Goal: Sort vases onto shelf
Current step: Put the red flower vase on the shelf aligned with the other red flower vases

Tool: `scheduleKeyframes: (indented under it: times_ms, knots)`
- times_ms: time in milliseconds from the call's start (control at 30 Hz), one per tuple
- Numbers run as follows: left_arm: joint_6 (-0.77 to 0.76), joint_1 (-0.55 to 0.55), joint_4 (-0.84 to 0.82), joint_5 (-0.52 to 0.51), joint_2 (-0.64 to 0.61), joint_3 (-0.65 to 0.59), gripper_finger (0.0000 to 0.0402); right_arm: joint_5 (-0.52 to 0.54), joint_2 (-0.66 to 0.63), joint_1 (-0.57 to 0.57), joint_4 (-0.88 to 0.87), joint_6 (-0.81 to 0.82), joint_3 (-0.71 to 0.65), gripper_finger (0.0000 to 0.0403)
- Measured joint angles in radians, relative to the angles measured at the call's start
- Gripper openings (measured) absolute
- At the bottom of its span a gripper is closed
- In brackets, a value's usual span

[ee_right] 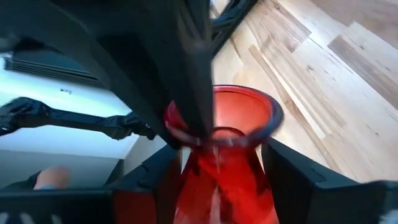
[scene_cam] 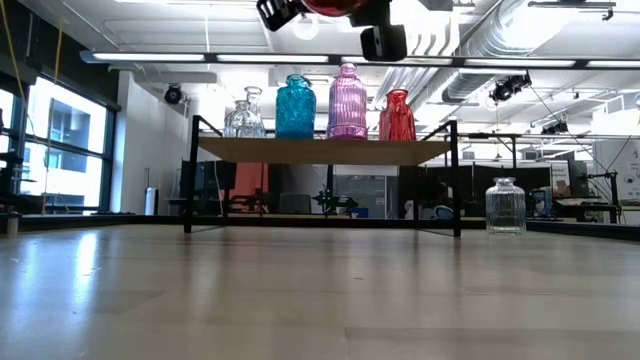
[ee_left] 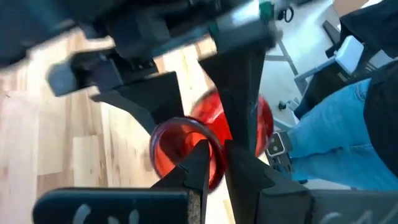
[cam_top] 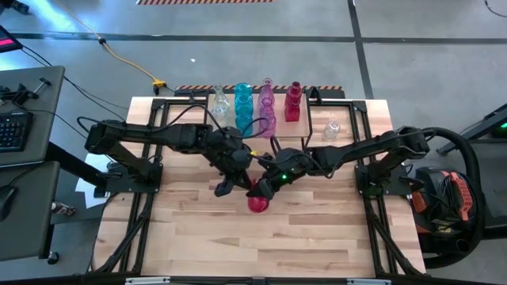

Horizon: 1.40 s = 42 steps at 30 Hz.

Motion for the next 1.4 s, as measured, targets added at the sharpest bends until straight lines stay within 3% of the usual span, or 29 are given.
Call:
scheduleKeyframes:
  times_ms: [467, 967, 1267, 1400]
  knots:
    - [0.000, 0.022, 0.002, -0.054, -0.005, 0.000, 0.0037, 0.036, 0.002, 0.001, -0.052, -0.001, -0.002, 0.0151]
    - [-0.027, 0.055, -0.017, -0.033, -0.031, 0.001, 0.0082, 0.057, -0.013, 0.001, -0.093, -0.038, 0.000, 0.0149]
    - [-0.027, 0.067, -0.053, -0.034, -0.103, 0.001, 0.0081, 0.218, -0.120, 0.001, -0.375, -0.216, 0.085, 0.0149]
    - [-0.028, 0.073, -0.054, -0.042, -0.127, 0.001, 0.0081, 0.346, -0.186, 0.000, -0.424, -0.282, 0.093, 0.0149]
